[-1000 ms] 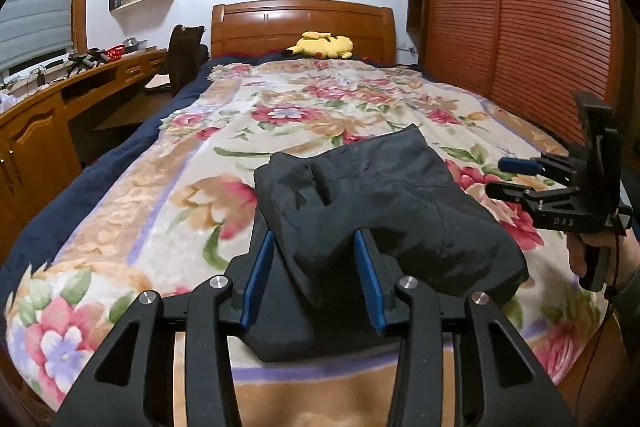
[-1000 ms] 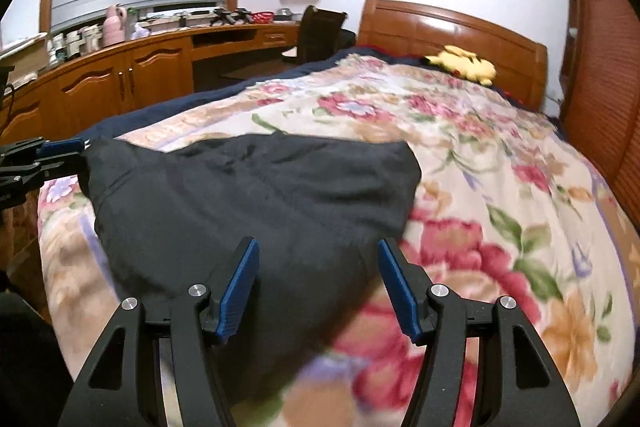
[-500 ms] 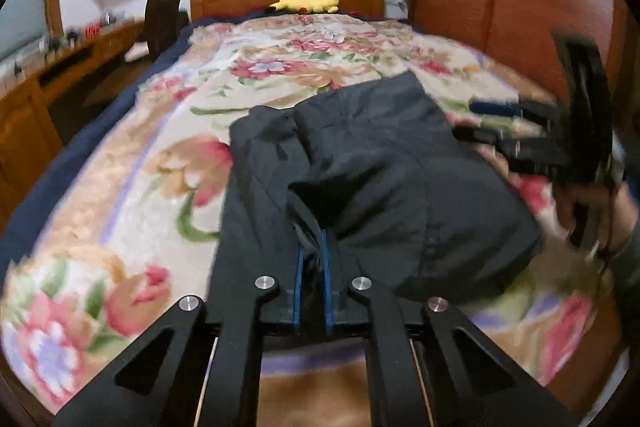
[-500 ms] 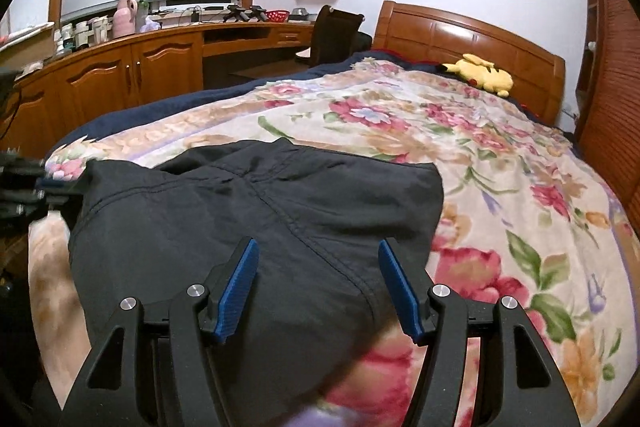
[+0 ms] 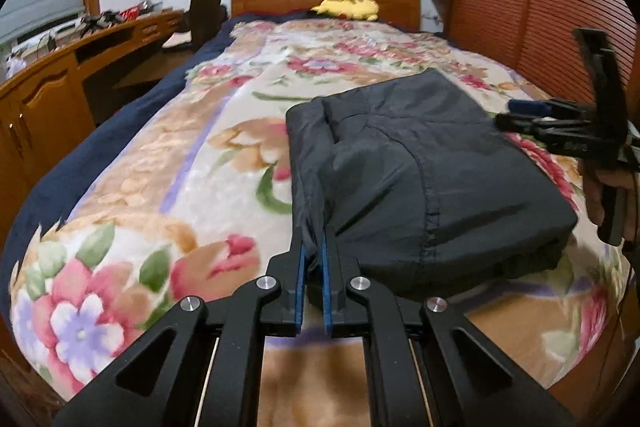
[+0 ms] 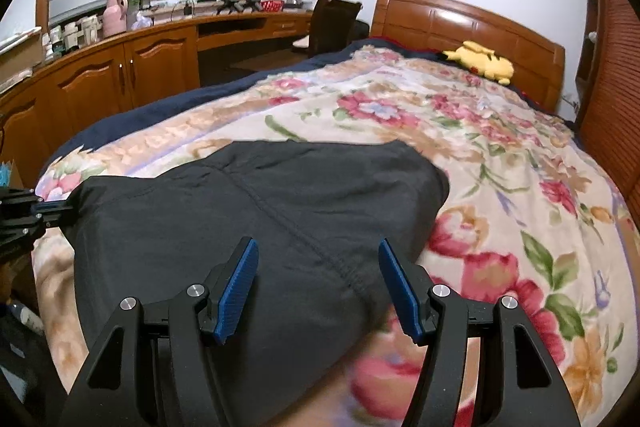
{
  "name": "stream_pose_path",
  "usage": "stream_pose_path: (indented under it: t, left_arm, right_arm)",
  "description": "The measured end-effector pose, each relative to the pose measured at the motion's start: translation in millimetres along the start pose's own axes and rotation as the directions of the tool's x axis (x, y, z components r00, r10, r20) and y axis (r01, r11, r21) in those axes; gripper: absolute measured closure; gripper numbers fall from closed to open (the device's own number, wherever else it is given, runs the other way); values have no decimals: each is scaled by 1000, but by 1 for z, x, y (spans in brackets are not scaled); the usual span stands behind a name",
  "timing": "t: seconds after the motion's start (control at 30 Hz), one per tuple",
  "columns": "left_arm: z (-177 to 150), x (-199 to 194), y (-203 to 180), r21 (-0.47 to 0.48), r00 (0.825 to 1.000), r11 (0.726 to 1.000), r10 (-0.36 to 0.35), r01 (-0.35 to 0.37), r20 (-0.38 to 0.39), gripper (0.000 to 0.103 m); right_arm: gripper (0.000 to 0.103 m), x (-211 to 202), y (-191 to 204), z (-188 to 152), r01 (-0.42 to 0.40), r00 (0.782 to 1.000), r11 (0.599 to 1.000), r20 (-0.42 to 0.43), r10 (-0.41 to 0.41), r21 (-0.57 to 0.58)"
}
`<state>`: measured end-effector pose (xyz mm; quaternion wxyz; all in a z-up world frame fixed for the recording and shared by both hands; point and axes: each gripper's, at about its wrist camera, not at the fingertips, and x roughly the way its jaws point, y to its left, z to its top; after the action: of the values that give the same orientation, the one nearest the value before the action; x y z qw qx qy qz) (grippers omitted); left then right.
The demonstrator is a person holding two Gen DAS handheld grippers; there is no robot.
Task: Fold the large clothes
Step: 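Grasp the folded bundle edge with the left gripper and tuck it, then grasp the black jacket bundle with both grippers from its sides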
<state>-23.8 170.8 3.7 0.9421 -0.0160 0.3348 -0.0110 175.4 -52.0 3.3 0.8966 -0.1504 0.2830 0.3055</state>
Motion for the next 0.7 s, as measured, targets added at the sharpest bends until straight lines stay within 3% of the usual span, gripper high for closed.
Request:
stream_pose_path:
  t: [0.07, 0.17, 0.23, 0.3, 0.4, 0.7]
  left_arm:
    - [-2, -6, -4, 4, 1000, 1000, 0, 0, 18, 95]
    - [-6, -16, -4, -7, 999, 1000, 5, -5, 37, 83]
    - [-11, -23, -2, -19, 999, 1000, -15, 16, 47, 59]
    - [-15, -27, 1, -36, 998, 999, -39, 41, 50, 51]
    - [-20, -33, 3, -49, 997, 998, -44, 47, 61, 23]
    - [-21, -10, 6, -60, 998, 998, -22, 25, 51, 21]
  right_arm:
    - [38, 4, 2, 0, 6, 1000, 1000, -23, -6, -7]
    - [38, 4, 0, 0, 20, 999, 1000, -41, -21, -8]
    - [38, 0, -1, 1, 30, 999, 1000, -45, -30, -8]
    - [38, -5, -2, 2, 40, 998, 999, -49, -40, -9]
    - [32, -13, -4, 3, 48, 998, 999, -46, -48, -7]
    - [23, -11, -23, 1, 73, 997, 997, -31, -73, 8]
